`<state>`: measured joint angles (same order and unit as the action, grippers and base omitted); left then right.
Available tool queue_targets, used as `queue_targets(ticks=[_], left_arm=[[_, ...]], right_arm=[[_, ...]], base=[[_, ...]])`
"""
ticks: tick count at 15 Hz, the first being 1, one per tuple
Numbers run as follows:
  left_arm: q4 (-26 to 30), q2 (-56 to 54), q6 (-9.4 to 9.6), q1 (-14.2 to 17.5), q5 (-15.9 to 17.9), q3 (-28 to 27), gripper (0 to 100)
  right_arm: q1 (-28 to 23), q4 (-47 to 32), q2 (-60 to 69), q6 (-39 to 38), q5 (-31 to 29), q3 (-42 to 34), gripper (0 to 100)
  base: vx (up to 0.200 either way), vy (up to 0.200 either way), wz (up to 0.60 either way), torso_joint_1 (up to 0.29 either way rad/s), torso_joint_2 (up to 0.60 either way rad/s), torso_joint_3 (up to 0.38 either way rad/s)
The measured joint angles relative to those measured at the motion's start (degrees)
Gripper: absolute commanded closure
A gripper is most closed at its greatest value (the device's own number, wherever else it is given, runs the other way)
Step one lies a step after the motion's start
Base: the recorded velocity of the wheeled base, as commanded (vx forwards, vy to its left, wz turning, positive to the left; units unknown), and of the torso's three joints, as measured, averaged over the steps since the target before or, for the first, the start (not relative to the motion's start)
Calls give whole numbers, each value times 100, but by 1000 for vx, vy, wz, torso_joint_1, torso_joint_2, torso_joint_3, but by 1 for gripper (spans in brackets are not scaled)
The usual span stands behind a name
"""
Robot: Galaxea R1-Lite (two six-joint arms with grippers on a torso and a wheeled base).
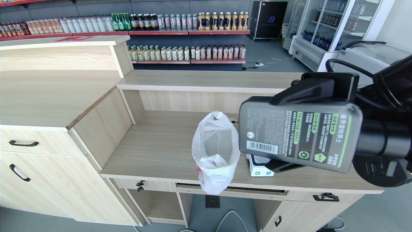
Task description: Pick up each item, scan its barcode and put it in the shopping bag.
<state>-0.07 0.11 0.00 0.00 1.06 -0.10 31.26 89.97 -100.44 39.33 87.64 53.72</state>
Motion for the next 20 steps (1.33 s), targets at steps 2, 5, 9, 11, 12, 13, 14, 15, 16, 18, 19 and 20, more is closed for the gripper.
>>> queue_targets(ticks=[2, 5, 9, 11, 12, 13, 14, 15, 16, 18, 19, 20], left_arm=[[0, 0, 0, 0, 0, 0, 0], [0, 0, 0, 0, 0, 0, 0], [0, 0, 0, 0, 0, 0, 0], [0, 0, 0, 0, 0, 0, 0], [0, 0, 0, 0, 0, 0, 0], [0, 0, 0, 0, 0, 0, 0], [0, 0, 0, 0, 0, 0, 0], [0, 0, 0, 0, 0, 0, 0], [0, 0, 0, 0, -2, 0, 0], [0, 0, 0, 0, -2, 0, 0], [0, 0, 0, 0, 0, 0, 0], [0, 0, 0, 0, 0, 0, 0]], right_arm=[[46, -2, -30, 2, -2, 55, 100], [88, -2, -39, 0, 0, 82, 100], [96, -2, -20, -2, 0, 85, 100], [94, -2, -13, -2, 2, 74, 100], [96, -2, -9, -5, 0, 57, 100], [96, -5, 0, -5, 2, 35, 100], [99, -2, 22, -5, 0, -4, 100], [99, -5, 55, -5, 2, -67, 100], [99, -2, 85, -5, 2, -124, 100], [96, -5, 184, -5, 2, -229, 100], [96, -2, 238, -5, 2, -266, 100], [94, -2, 297, -5, 0, -321, 100]], base=[[0, 0, 0, 0, 0, 0], [0, 0, 0, 0, 0, 0], [0, 0, 0, 0, 0, 0], [0, 0, 0, 0, 0, 0], [0, 0, 0, 0, 0, 0], [0, 0, 0, 0, 0, 0], [0, 0, 0, 0, 0, 0], [0, 0, 0, 0, 0, 0], [0, 0, 0, 0, 0, 0], [0, 0, 0, 0, 0, 0], [0, 0, 0, 0, 0, 0], [0, 0, 0, 0, 0, 0]])
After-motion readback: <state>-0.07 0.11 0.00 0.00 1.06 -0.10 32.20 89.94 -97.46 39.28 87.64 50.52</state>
